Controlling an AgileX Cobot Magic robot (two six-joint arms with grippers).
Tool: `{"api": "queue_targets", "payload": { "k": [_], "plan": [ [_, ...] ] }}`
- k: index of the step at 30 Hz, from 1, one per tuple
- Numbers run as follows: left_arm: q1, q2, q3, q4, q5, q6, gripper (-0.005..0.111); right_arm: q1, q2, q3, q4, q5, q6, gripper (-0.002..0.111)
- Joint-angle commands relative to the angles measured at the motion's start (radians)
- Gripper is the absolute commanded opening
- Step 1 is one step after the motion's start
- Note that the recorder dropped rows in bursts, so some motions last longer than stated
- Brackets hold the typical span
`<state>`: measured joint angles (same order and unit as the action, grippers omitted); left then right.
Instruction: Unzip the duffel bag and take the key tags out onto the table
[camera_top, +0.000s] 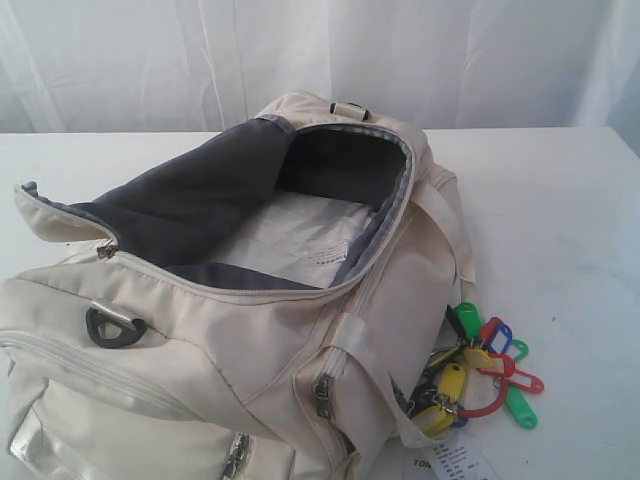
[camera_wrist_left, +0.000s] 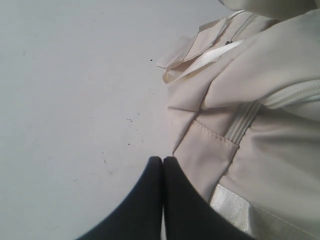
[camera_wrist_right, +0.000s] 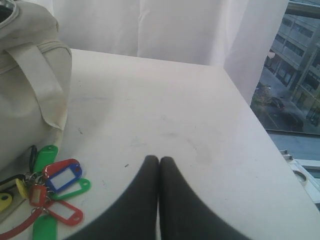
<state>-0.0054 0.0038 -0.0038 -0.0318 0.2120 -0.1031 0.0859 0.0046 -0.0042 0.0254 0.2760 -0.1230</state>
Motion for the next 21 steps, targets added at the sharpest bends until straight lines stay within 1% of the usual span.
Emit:
{"api": "queue_targets", "payload": {
  "k": [1,6,11,21],
  "plan": [
    [-0.007,-0.004,0.004,-0.011,-0.001,-0.006,0.0,-0.006,-0.005,0.004,0.003,0.073,0.012,0.0],
    [-0.007,-0.004,0.004,-0.011,-0.001,-0.006,0.0,-0.006,-0.005,0.004,0.003,0.073,0.052,0.0],
    [-0.007,-0.004,0.004,-0.011,-0.001,-0.006,0.0,-0.006,-0.005,0.004,0.005,0.073,0.193,0.0],
    [-0.007,-0.004,0.004,-0.011,-0.001,-0.006,0.0,-0.006,-0.005,0.004,0.005,0.069,0.197,0.0]
  ]
}}
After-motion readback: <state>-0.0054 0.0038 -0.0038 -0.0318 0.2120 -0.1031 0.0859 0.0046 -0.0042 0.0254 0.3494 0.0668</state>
